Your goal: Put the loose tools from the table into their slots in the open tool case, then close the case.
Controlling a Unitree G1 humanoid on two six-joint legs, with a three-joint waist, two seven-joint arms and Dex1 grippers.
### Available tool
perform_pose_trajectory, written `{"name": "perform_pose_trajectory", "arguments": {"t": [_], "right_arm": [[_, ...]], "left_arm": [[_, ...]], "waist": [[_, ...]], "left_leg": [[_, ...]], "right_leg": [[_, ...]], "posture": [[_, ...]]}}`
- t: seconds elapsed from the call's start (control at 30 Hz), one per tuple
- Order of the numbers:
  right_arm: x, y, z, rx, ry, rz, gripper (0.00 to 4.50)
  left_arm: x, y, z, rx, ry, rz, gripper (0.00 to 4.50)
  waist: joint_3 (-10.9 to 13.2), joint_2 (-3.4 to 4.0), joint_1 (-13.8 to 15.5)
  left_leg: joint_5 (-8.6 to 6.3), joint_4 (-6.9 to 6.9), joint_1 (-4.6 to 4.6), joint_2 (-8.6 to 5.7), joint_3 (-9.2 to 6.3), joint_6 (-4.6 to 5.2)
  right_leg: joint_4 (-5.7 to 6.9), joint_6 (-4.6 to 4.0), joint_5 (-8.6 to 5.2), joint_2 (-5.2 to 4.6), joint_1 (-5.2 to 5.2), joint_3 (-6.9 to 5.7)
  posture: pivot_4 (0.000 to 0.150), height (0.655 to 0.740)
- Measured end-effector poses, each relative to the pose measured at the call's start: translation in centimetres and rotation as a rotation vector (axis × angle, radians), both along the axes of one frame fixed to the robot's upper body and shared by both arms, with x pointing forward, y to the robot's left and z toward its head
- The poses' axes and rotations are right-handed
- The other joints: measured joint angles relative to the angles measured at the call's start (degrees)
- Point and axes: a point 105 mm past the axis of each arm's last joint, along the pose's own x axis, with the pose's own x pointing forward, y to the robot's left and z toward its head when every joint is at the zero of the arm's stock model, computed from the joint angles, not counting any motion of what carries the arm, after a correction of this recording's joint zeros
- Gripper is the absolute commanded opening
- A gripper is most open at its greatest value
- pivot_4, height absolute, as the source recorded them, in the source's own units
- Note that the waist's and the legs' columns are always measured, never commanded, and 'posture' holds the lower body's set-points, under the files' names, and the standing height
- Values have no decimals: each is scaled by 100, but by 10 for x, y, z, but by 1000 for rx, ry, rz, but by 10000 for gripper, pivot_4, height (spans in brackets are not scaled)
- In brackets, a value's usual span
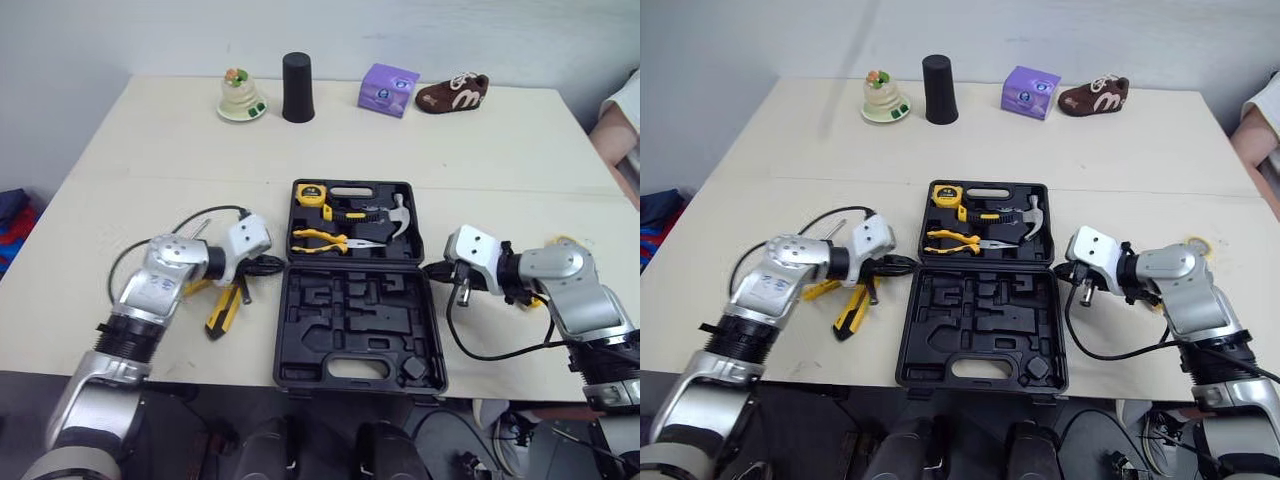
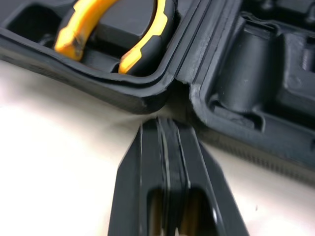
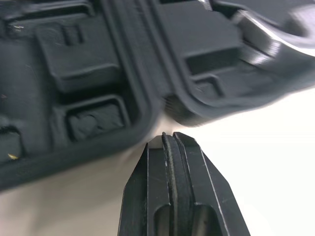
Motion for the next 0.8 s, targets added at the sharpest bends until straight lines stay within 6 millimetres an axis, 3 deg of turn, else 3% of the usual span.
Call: {"name": "perform_pose_trajectory", "arguments": {"t": [0.07,0.17,0.33,0.4,0.43,0.53,0.63,0.7,0.8], "right_arm": [[-8,-21,10,38,-10,-42,0],[-30,-48,28,117,-34,-52,9811],[-64,-99,32,162,-113,-207,33026],[-85,-132,25,149,-133,-329,43699],[-91,-141,21,148,-126,-363,45000],[-109,-162,17,139,-149,-441,45000],[-129,-206,14,165,-213,-632,45000],[-147,-243,6,191,-248,-825,45000],[-169,-273,-8,182,-258,-998,45000]], "left_arm": [[-5,29,11,0,-18,43,687],[-18,63,29,-113,-76,97,9739],[-45,122,41,-194,-184,266,30910],[-60,167,38,-183,-210,446,40708],[-64,179,37,-190,-216,500,44182],[-76,210,36,-202,-265,635,44833],[-96,266,29,-271,-314,908,44833],[-121,304,15,-305,-310,1114,44833],[-140,319,-1,-267,-278,1199,44833]], "waist": [[0,1,-11],[1,0,1],[1,0,5],[1,0,10],[1,0,7],[1,1,-4],[1,0,-13],[1,0,-44],[1,-5,-88]], "left_leg": [[-2,-10,5,0,2,-2],[-5,-4,5,5,0,1],[-15,-2,33,6,3,5],[-28,-17,43,9,3,-1],[-30,-20,44,9,4,1],[-46,-17,52,13,11,1],[-54,-21,59,24,13,-6],[-60,-29,61,31,26,-8],[-56,-42,73,31,40,-7]], "right_leg": [[-5,0,0,0,0,2],[-8,0,0,1,9,-2],[-12,0,0,-1,36,3],[-52,1,0,1,44,1],[-52,1,0,1,45,2],[-54,2,0,0,46,10],[-59,1,0,5,46,10],[-57,1,-1,7,44,9],[-64,1,-1,1,44,18]], "posture": [[1500,7400],[1500,7400],[1500,7400],[1500,7400],[1500,7400],[1500,7400],[1500,7400],[1500,7400],[1500,7400]]}}
